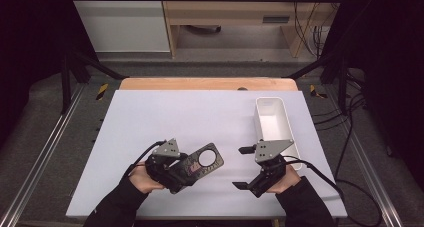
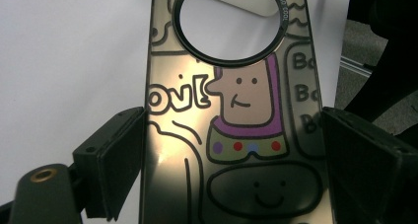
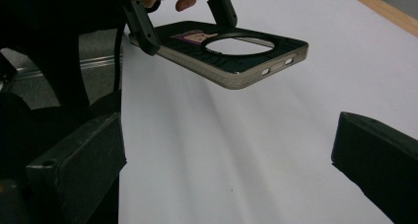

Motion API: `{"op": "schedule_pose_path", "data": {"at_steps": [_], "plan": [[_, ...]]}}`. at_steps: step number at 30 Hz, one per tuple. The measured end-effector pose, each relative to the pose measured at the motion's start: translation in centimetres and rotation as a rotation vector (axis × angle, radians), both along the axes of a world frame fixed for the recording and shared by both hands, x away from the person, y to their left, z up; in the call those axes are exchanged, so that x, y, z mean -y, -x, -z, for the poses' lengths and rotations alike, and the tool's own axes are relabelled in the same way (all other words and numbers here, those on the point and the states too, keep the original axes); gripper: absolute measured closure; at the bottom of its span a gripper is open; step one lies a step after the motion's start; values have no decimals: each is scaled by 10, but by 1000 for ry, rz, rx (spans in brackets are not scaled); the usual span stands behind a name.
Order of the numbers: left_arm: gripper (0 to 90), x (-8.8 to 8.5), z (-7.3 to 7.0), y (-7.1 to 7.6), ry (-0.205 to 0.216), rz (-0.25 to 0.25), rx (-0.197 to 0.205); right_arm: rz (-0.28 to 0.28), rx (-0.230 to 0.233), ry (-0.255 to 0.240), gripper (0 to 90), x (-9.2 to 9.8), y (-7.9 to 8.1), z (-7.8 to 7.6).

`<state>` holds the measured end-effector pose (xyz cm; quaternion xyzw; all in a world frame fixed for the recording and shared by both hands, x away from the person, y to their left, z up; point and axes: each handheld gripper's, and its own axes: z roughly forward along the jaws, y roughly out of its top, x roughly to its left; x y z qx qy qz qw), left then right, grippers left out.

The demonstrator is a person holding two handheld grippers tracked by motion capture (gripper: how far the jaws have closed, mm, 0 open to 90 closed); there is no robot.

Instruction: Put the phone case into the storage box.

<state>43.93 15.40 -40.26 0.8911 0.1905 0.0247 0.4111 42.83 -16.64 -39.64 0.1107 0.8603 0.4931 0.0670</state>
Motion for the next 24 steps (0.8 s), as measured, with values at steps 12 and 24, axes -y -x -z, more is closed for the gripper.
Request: {"op": "schedule_pose_path", "data": {"at_steps": [12,24], "plan": [[117,6,-2,4,-20,78,15,-56,-5,46,1,-11,-4,-1],[117,14,-2,2,-39,133,10,-82,-25,75,2,-18,-12,2]]}}
